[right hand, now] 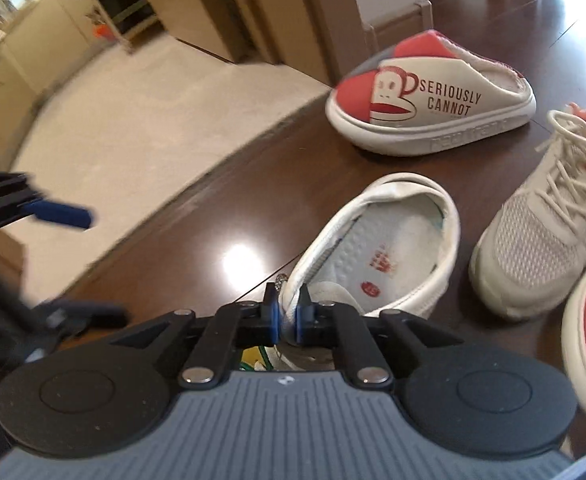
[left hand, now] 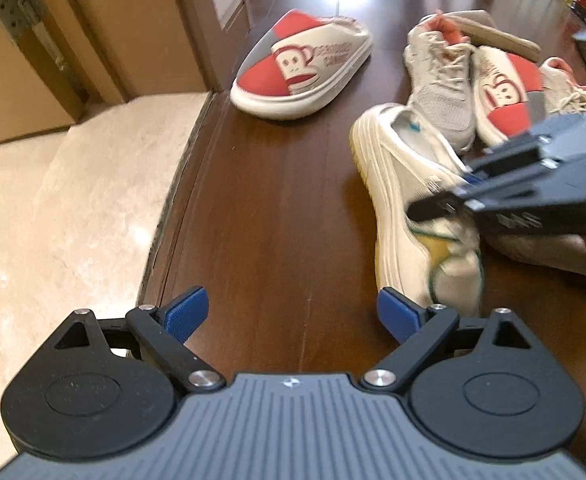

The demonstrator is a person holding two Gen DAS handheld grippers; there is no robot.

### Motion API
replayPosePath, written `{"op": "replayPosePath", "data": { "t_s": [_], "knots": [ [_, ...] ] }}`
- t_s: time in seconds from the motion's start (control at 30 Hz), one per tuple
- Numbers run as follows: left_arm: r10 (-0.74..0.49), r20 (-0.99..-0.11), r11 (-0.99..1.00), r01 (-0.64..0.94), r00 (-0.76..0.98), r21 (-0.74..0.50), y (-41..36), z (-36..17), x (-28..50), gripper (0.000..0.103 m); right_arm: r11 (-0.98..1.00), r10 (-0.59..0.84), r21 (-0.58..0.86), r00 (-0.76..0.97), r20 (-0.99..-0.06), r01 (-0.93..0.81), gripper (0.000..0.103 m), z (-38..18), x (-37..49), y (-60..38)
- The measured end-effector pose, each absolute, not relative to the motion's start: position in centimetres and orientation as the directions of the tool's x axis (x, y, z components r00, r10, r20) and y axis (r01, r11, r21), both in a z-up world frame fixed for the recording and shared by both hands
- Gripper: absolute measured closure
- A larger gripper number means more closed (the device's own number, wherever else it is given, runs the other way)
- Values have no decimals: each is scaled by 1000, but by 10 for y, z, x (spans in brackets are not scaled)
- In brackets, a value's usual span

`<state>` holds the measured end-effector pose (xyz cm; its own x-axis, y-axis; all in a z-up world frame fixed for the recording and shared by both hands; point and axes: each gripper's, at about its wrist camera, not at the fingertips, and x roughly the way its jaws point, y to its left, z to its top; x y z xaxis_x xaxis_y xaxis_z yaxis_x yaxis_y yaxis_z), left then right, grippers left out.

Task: Organize scattered shoes
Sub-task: 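Carry the white sneaker to the floor by the cabinet and lower it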

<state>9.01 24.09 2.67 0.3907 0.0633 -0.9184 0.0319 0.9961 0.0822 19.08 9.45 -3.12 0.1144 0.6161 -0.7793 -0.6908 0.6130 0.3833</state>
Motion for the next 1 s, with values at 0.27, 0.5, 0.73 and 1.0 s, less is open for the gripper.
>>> {"op": "replayPosePath", "data": {
  "t_s": [0.27, 0.5, 0.73, 1.0],
  "knots": [
    [6, -893, 977, 189, 450, 102, 157, 58, 87, 10, 607, 695, 515, 89, -714, -605, 96, 27, 140, -36],
    [-155, -885, 878, 472, 439, 81, 3, 51, 85, 10, 741, 567, 393, 195, -800, -544, 96, 53, 64, -182],
    [-277, -887, 762, 647, 370, 32, -124, 39, 64, 10, 885, 293, 191, 190, -937, -424, 96, 29, -33, -351],
    [-213, -929, 672, 736, 303, 85, -229, 36, 37, 9, 910, 113, 24, 192, -975, -415, 92, -29, -103, -440]
  ]
}}
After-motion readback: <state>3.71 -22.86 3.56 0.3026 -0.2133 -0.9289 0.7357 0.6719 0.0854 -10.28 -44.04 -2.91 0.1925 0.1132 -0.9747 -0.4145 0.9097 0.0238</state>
